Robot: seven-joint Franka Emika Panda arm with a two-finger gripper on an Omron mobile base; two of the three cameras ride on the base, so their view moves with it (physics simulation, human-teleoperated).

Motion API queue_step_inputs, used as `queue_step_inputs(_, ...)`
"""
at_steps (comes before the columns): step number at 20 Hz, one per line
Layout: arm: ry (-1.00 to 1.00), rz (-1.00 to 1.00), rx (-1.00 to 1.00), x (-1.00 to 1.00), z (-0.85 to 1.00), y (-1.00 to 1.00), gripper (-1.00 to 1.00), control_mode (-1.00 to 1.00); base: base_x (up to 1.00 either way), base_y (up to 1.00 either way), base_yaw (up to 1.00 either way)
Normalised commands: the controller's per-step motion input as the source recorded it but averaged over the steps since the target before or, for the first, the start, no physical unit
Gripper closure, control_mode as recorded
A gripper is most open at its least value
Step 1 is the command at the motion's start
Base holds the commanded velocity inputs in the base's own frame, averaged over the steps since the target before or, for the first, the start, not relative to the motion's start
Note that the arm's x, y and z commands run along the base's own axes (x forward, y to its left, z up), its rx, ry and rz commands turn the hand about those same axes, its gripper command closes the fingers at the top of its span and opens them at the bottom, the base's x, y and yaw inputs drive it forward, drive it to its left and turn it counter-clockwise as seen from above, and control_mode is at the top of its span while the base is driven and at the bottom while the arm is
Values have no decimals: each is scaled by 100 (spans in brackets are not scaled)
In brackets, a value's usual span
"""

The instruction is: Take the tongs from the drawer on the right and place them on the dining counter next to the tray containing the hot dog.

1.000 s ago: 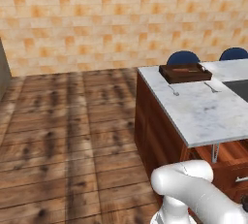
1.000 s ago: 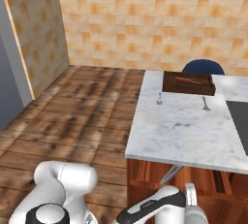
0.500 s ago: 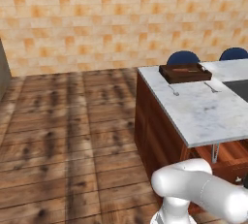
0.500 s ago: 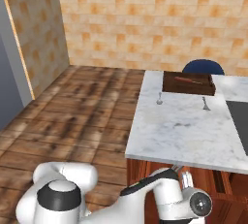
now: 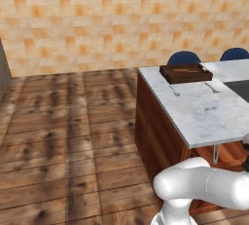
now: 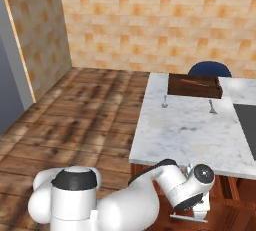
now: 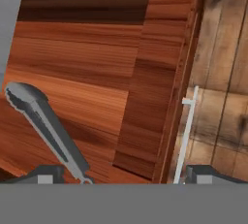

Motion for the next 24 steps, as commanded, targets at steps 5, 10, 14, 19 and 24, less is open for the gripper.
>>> queue_step_inputs(5,12,0,0,19,0,0,-100,-100,0,0,0)
queue_step_inputs(10,7,0,0,10,0,0,-100,-100,0,0,0)
queue_step_inputs(14,10,0,0,12,0,0,-100,-100,0,0,0)
queue_step_inputs(19,8,0,0,-5,-26,0,-100,-100,0,0,0)
queue_step_inputs(24,1,0,0,-26,-55,0,-100,-100,0,0,0)
